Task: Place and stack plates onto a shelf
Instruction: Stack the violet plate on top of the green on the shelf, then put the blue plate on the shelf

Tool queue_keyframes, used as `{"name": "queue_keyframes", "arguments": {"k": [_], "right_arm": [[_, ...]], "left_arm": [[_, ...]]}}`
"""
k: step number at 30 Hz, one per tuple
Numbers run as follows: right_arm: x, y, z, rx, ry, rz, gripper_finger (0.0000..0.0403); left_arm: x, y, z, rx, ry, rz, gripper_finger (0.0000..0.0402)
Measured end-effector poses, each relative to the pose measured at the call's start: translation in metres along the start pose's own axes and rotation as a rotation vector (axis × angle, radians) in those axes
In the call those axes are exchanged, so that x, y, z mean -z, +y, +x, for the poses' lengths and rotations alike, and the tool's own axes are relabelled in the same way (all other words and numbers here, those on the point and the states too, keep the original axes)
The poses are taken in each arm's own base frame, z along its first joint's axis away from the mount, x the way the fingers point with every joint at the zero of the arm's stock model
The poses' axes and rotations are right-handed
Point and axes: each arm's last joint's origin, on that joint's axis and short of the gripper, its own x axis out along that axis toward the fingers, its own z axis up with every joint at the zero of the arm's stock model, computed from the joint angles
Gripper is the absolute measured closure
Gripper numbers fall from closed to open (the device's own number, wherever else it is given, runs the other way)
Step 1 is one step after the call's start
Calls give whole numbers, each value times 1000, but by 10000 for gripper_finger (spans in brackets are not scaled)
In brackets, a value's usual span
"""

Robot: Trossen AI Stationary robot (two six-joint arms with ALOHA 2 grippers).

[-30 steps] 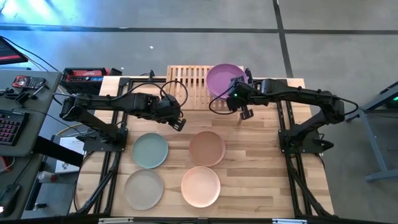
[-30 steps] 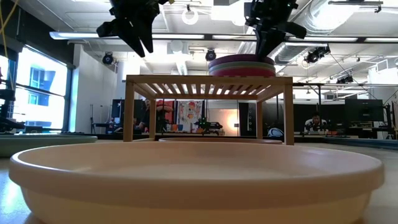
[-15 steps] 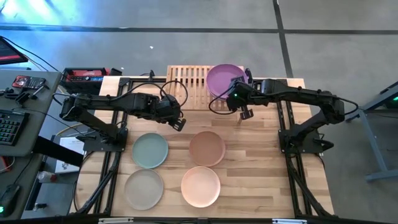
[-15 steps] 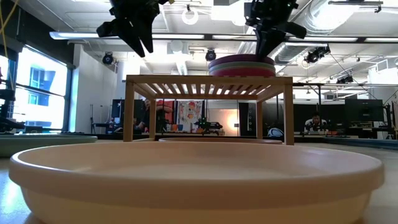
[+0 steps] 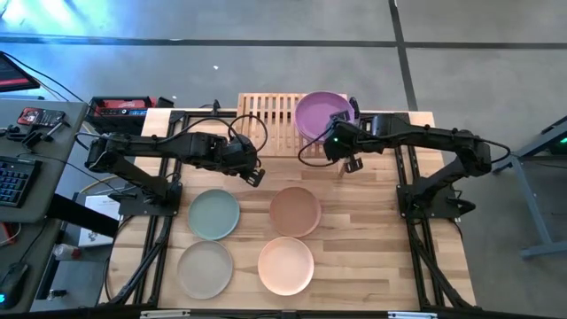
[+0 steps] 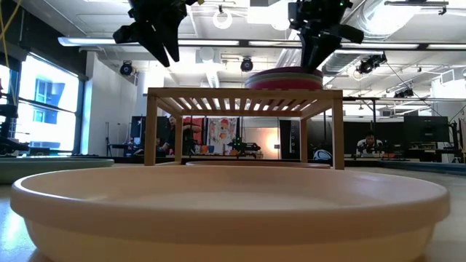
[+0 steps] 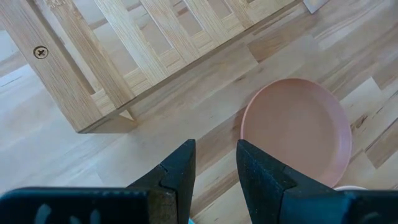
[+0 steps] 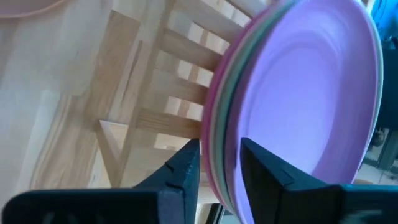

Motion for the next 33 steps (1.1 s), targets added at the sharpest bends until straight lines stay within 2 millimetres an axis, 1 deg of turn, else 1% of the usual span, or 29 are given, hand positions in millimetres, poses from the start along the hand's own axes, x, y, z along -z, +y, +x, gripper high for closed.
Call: {"name": "queue_keyframes", "arguments": {"k": [5, 8, 11, 14, 19, 23, 26, 29, 33], "right_arm": [[-2, 2, -10, 22, -7, -15, 305], [-5, -1, -23, 35, -37, 8, 305], [-7, -7, -39, 51, -76, 61, 304], [-7, -15, -55, 64, -115, 130, 304], [-5, -27, -81, 88, -173, 284, 304], [-3, -35, -97, 104, -224, 389, 304], [-2, -38, -105, 115, -252, 423, 304], [-1, -40, -110, 122, -265, 429, 304], [-1, -40, -110, 121, -266, 430, 304]], "left_arm": [[0, 0, 0, 1, 2, -26, 296], [1, -1, 0, 23, 34, -49, 296], [5, -4, -1, 65, 88, -43, 296], [13, -10, -3, 92, 126, -73, 296], [29, -24, 2, 78, 172, -152, 296], [43, -38, 17, 28, 212, -174, 296], [54, -47, 32, -22, 240, -171, 296], [64, -54, 48, -82, 274, -174, 296], [78, -61, 68, -151, 355, -166, 296]]}}
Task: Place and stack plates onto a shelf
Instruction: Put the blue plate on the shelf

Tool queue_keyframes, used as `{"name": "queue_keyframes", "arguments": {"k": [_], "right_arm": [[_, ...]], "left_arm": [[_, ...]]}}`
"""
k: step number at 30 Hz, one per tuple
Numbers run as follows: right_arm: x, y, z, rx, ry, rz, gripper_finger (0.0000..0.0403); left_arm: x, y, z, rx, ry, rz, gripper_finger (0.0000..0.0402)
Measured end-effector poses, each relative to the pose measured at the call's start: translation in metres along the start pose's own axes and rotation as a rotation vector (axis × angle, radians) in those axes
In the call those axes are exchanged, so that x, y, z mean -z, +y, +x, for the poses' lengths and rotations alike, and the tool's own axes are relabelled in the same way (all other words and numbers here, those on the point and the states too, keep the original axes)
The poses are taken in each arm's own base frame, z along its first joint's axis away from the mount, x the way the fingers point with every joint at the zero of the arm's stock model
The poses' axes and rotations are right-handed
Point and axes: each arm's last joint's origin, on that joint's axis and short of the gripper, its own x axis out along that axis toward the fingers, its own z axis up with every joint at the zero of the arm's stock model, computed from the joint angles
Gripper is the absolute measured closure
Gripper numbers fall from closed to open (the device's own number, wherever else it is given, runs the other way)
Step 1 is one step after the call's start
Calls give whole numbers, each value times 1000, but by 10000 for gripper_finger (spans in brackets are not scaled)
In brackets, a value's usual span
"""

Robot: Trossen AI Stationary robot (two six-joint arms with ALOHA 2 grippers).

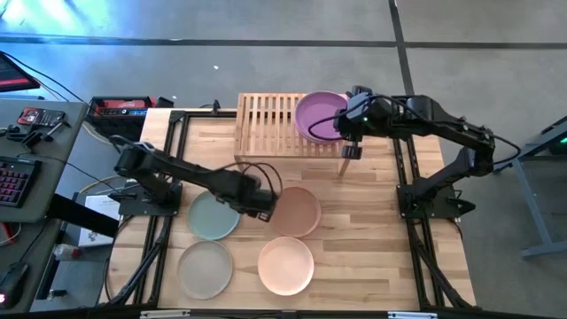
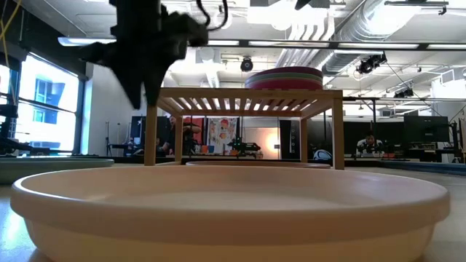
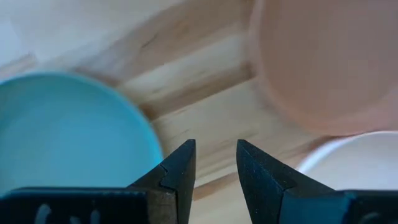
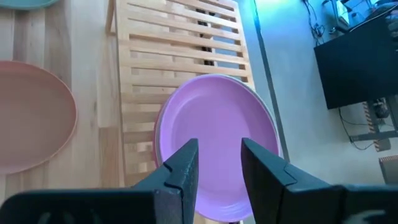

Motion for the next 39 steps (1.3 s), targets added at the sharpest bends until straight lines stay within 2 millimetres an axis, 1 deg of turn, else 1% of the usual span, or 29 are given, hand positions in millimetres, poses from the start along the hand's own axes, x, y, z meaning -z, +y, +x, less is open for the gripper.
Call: {"name": "queue_keyframes", "arguments": {"k": [4, 9, 11, 14, 19, 23, 31, 37, 39], "right_arm": [[1, 0, 0, -3, 8, -4, 304], [1, 0, 0, -3, 9, 20, 304], [1, 0, 0, -4, 10, 22, 304], [1, 0, 1, -4, 11, 27, 304], [2, 1, 1, -20, 14, 42, 304], [2, 1, 1, -30, 12, 42, 304], [2, 1, 1, -31, 12, 42, 304], [2, 1, 1, -31, 12, 38, 304], [2, 1, 1, -31, 12, 40, 304]], "left_arm": [[7, -1, 18, -108, 61, 1, 296], [11, 3, 29, -222, 107, 13, 296], [12, 5, 31, -241, 111, 15, 296], [14, 10, 41, -255, 116, 15, 296], [20, 22, 56, -303, 184, 4, 296], [21, 21, 57, -289, 183, 15, 296], [19, 9, 60, -159, 157, 9, 296], [18, 10, 60, -166, 143, -1, 296], [18, 9, 64, -181, 139, -7, 296]]}}
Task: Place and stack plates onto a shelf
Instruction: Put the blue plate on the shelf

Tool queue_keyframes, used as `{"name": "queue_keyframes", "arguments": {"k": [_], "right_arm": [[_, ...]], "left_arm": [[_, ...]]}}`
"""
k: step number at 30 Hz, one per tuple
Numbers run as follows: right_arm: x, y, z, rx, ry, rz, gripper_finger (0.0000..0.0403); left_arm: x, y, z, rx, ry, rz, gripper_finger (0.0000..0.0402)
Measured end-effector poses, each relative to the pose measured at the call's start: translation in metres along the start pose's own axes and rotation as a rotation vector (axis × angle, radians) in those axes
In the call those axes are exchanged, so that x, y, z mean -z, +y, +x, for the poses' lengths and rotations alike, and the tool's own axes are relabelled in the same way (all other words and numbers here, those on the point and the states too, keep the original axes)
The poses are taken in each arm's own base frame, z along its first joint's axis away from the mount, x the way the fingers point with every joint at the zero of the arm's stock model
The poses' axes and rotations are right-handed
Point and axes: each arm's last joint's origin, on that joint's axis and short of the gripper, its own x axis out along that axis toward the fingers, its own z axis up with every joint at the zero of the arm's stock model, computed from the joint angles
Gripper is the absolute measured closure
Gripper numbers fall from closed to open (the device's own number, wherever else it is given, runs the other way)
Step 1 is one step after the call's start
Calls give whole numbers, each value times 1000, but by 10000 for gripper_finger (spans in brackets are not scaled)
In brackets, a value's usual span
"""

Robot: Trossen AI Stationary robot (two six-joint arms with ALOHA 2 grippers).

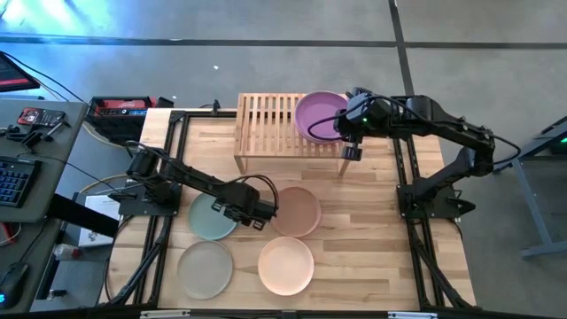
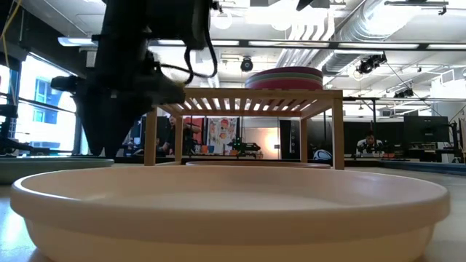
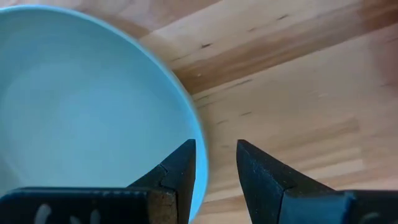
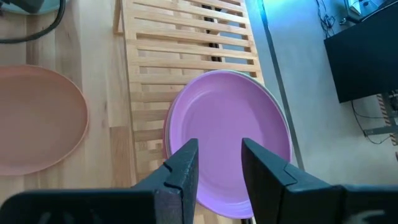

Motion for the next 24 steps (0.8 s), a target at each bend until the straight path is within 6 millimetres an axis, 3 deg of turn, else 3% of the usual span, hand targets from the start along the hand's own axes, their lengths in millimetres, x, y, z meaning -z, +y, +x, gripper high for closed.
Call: {"name": "queue_keyframes", "arguments": {"k": [14, 24], "right_arm": [[2, 1, 0, -22, 20, -8, 304], [2, 1, 0, -25, 20, -8, 304]], "left_arm": [[0, -7, 27, -92, 30, 18, 301], [0, -5, 27, -105, 31, 84, 394]]}}
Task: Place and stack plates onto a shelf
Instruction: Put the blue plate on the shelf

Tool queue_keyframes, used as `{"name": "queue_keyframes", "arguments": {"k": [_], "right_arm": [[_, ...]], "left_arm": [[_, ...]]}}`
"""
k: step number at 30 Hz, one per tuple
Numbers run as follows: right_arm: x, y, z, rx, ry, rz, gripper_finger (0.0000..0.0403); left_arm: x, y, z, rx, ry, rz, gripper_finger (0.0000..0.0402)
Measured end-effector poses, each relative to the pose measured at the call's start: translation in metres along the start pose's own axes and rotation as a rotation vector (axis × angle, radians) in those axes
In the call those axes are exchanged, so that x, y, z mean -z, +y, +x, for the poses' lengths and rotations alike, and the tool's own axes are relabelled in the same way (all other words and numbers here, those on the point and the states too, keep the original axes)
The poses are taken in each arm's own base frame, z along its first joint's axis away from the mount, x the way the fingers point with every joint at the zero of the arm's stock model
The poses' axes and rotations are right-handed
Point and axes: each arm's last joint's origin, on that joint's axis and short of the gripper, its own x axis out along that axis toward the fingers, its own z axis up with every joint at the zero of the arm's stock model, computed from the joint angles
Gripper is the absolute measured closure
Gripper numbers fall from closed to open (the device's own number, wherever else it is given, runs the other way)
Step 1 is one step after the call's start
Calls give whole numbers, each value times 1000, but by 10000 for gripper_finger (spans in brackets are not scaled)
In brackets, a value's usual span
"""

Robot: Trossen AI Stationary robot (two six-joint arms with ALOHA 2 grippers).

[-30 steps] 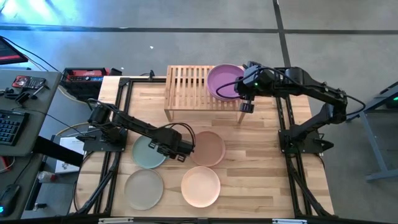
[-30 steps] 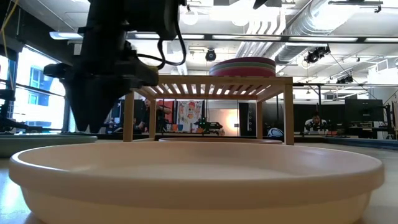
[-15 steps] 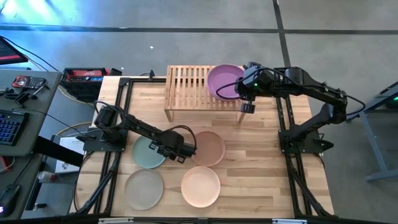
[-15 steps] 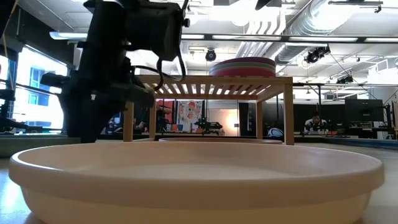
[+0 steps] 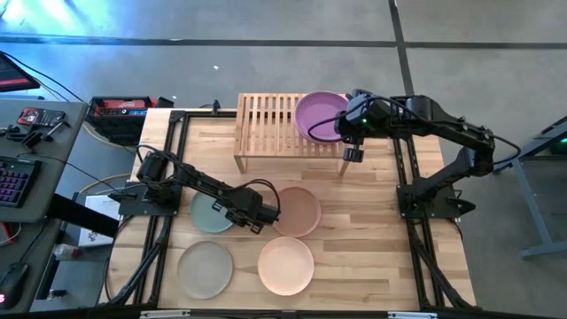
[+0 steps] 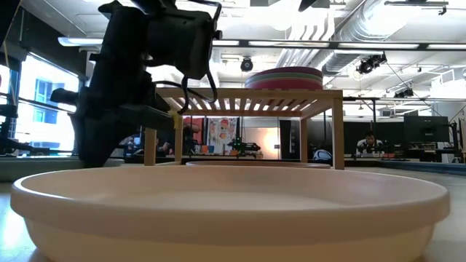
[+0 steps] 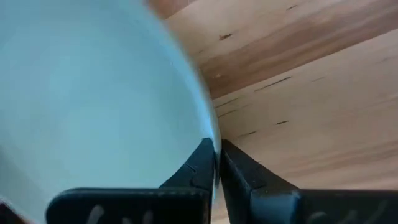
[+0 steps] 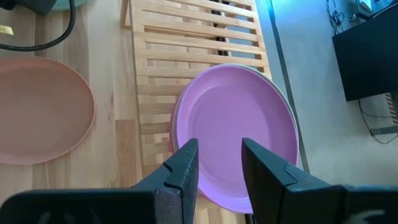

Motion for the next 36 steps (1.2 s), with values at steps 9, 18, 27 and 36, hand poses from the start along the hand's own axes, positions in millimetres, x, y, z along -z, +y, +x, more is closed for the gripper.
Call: {"name": "queue_keyframes", "arguments": {"k": [9, 18, 27, 36], "right_arm": [[1, 0, 0, -2, 9, -3, 304], [1, 0, 0, -3, 12, -4, 304], [1, 0, 0, -4, 15, -5, 304], [2, 1, 0, -5, 15, -3, 304]], "left_arm": [[3, 11, -16, 10, 7, 7, 398], [14, 52, -65, 32, -24, -26, 399], [15, 105, -113, 124, -256, -163, 400], [1, 142, -155, 221, -490, -96, 400]]}}
